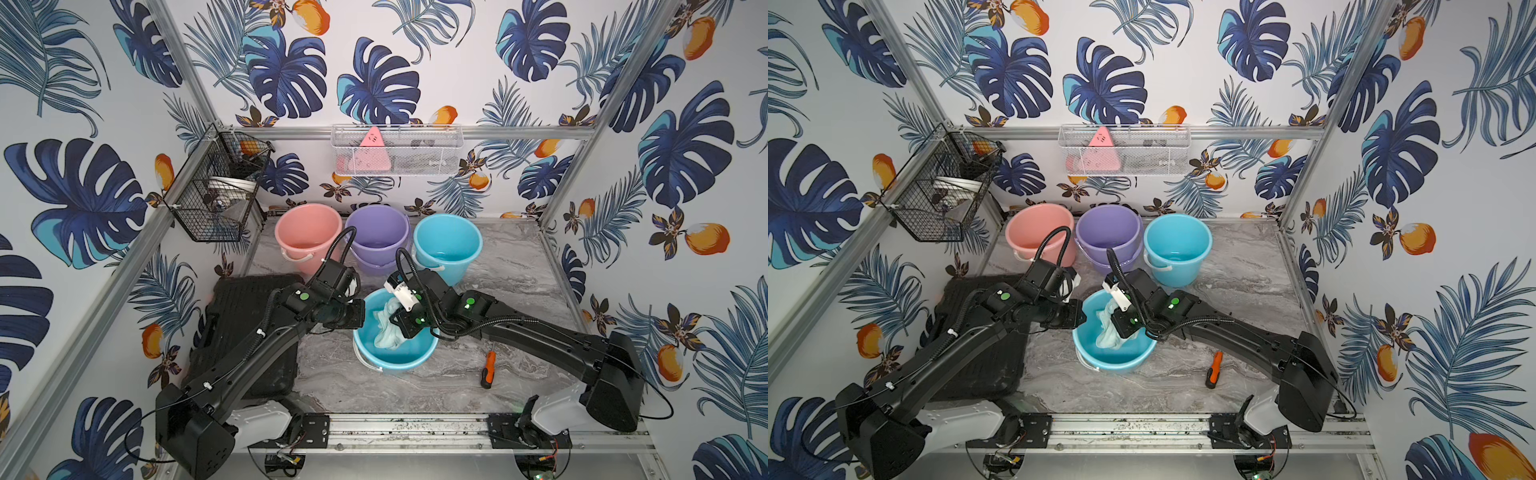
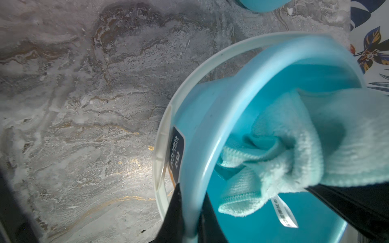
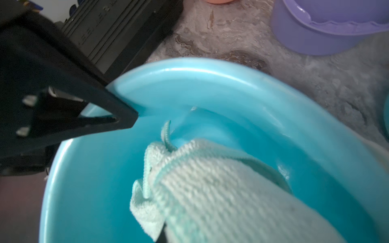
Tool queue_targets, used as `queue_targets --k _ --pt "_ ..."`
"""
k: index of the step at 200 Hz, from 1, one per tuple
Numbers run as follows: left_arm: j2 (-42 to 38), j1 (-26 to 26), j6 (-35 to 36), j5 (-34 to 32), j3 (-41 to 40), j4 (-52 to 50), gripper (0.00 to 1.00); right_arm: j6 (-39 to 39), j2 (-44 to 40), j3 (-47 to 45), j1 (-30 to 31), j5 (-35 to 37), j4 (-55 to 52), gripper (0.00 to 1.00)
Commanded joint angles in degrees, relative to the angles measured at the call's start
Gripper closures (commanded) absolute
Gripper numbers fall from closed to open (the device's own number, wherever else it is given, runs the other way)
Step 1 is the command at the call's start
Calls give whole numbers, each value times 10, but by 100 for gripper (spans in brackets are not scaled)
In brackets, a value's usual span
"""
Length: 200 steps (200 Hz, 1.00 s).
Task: Wipe the inside of the bucket with a cloth
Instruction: Wipe the dirt from the bucket.
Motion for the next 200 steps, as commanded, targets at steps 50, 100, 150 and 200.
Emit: queue_targets --k 50,100,150,200 --pt "-39 -23 33 -21 20 -9 100 -452 16 -56 30 -32 26 100" --pt "-49 -66 31 -33 25 -15 100 -714 45 -76 43 -2 71 100" --pt "-59 -86 29 -28 14 -14 100 -823 81 -108 44 53 222 100" --pt "-64 -94 31 -34 -1 -21 100 -889 101 -160 44 185 362 100"
